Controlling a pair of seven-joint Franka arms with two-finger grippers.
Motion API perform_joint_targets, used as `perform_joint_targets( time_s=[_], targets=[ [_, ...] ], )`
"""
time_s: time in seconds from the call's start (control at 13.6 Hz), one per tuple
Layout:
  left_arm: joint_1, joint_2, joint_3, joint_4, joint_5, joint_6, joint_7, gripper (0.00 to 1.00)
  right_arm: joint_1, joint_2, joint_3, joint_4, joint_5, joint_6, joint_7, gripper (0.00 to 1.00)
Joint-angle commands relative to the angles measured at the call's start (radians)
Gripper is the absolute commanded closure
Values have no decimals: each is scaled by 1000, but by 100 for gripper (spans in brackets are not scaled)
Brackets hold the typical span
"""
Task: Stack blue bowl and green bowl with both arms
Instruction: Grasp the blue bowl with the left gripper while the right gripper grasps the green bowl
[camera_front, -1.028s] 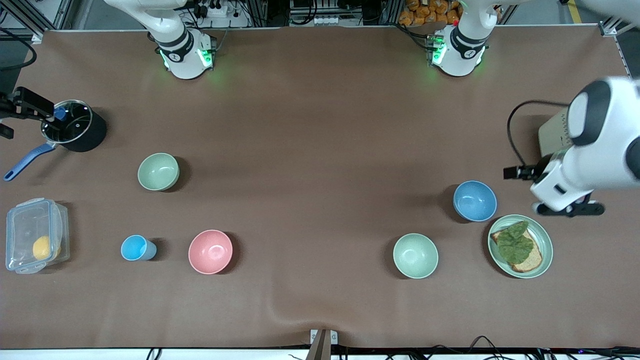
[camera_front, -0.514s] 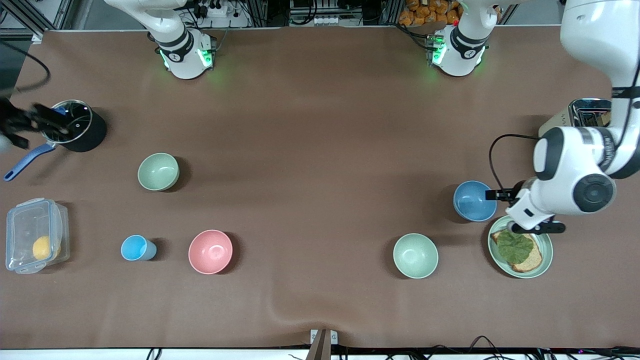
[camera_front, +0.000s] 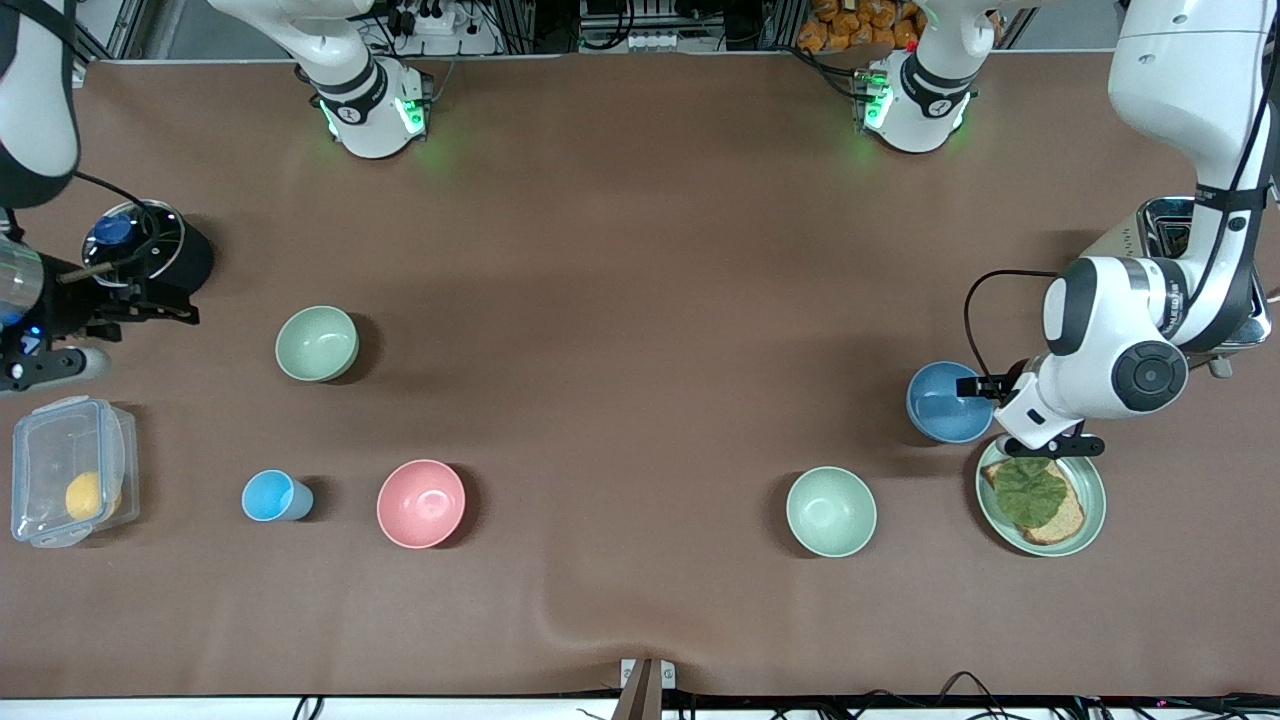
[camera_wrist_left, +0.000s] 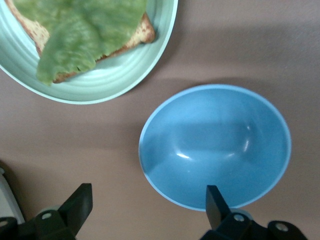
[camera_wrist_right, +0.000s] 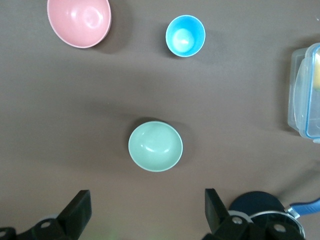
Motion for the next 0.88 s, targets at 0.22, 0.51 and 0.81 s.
perform_joint_targets(
  time_s=[0.22,0.51,0.81],
  targets=[
    [15,37,-5,-16,20,33,10,0,-28,-97,2,-386,16,342,-10,0],
    [18,66,-7,-10,23,94,11,0,-34,-137,4,-659,44,640,-47,0],
    [18,81,-7,-13,22,148,11,0,-36,-124,0,-802,50,873,-118,0]
  ],
)
